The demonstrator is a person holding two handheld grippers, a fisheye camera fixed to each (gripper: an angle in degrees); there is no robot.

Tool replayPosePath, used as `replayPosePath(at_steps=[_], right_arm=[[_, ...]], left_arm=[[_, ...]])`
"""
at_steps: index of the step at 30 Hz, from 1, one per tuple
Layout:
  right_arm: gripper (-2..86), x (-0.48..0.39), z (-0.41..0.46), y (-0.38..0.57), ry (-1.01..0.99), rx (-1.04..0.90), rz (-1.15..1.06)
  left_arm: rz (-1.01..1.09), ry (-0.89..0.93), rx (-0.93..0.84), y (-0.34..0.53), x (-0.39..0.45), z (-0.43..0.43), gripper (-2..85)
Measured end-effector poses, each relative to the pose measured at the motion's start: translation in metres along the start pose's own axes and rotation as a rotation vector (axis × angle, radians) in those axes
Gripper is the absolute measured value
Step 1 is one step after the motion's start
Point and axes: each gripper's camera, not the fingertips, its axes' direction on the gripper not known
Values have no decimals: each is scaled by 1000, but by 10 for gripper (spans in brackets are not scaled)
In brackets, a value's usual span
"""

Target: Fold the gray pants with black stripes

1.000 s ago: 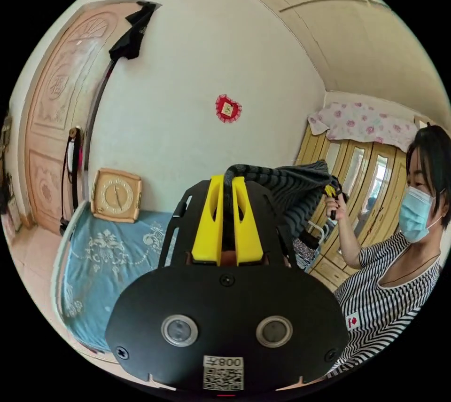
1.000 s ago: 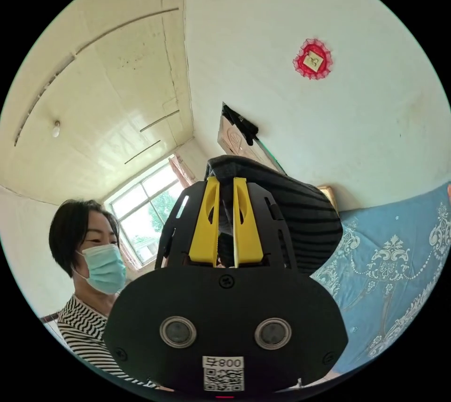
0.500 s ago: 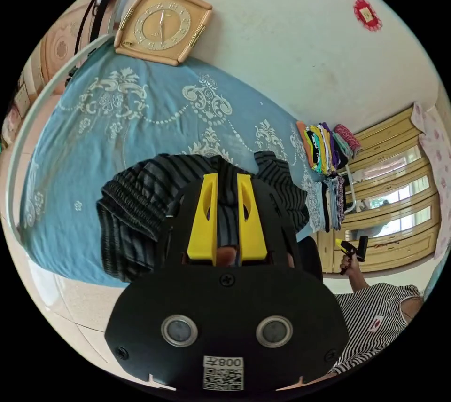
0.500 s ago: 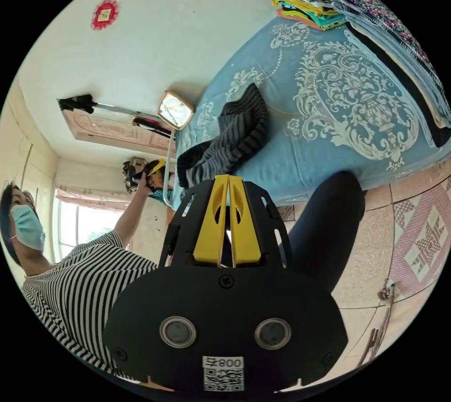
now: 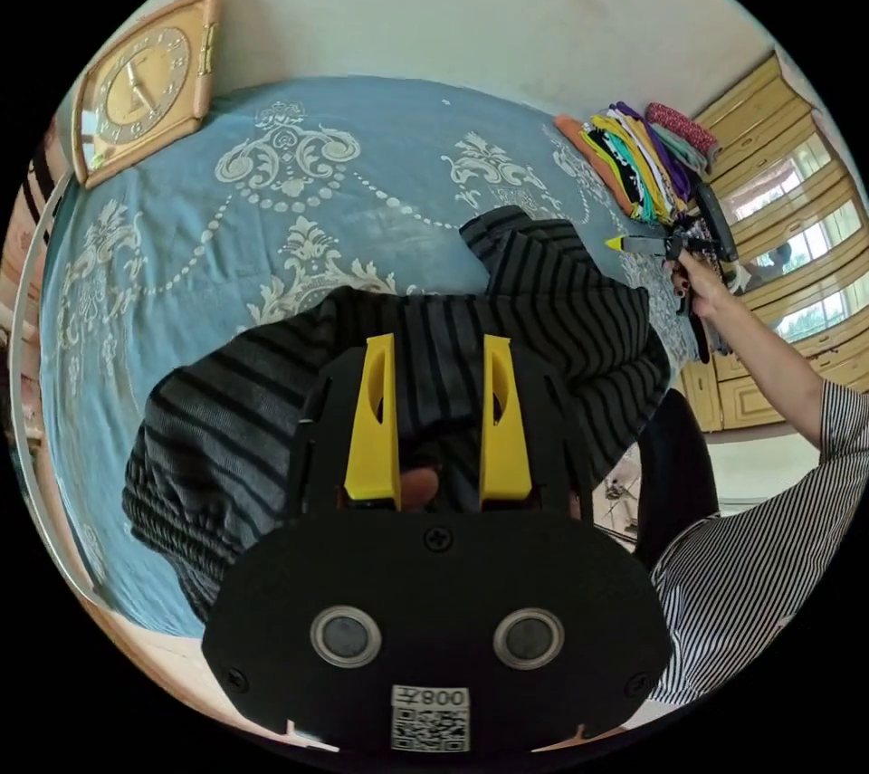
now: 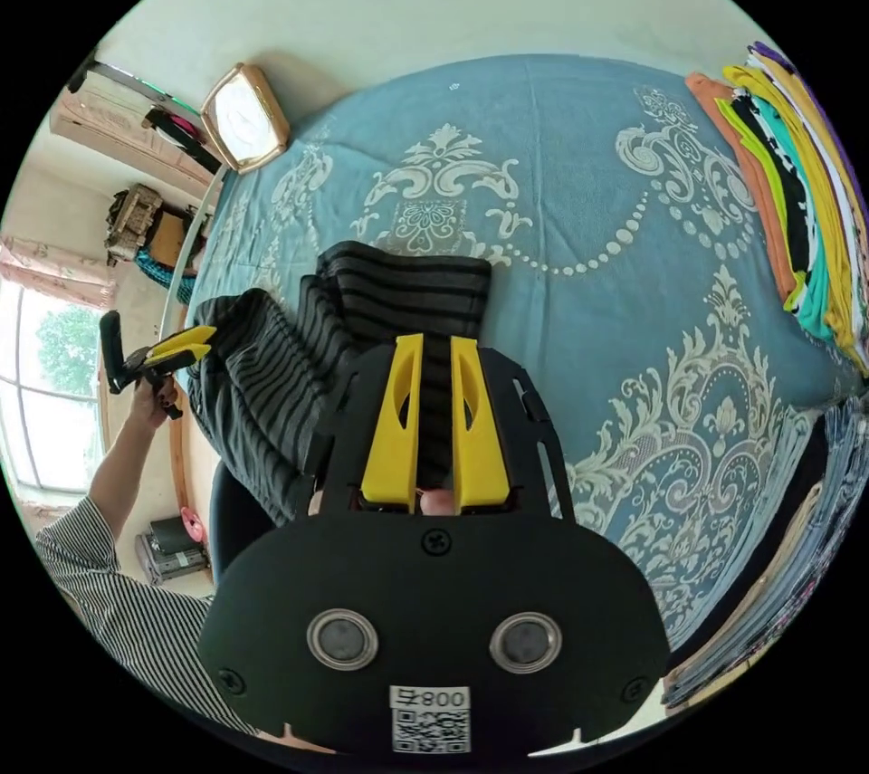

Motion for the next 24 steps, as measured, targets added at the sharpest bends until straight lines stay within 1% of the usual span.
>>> replayPosePath(at_steps=[3,5,6,7,8,10,12,14,15,17,19,20,22,23,24], right_arm=[[83,15,25,-26,23,-41,39],[83,21,39,-34,12,-76,56],[73,22,42,-35,43,-64,68],[61,23,43,-35,85,-51,70],[54,23,43,-34,96,-49,63],[28,31,41,-34,74,-62,35],[19,41,35,-32,35,-73,41],[14,52,22,-27,-13,-44,57],[14,57,7,-20,-39,-5,58],[14,65,-24,-4,-93,79,50],[15,74,-84,30,-171,233,31],[15,76,-100,40,-181,266,28],[15,88,-162,91,-158,386,40],[16,92,-175,106,-130,408,52],[16,101,-197,136,-63,438,88]], left_arm=[[100,-8,-83,-36,10,33,136],[149,-31,-206,-53,17,64,125],[156,-43,-217,-55,19,69,120],[170,-92,-192,-57,23,69,96],[185,-116,-209,-59,27,72,67],[201,-138,-210,-60,33,72,28],[193,-139,-195,-61,35,66,17],[151,-113,-104,-59,33,44,10],[142,-105,-80,-58,32,37,9],[117,-90,26,-56,29,6,5],[114,-84,109,-55,30,-20,4],[107,-104,162,-53,30,-37,3],[77,-126,241,-50,28,-58,2],[37,-138,306,-46,25,-70,2],[13,-145,354,-43,22,-75,2]])
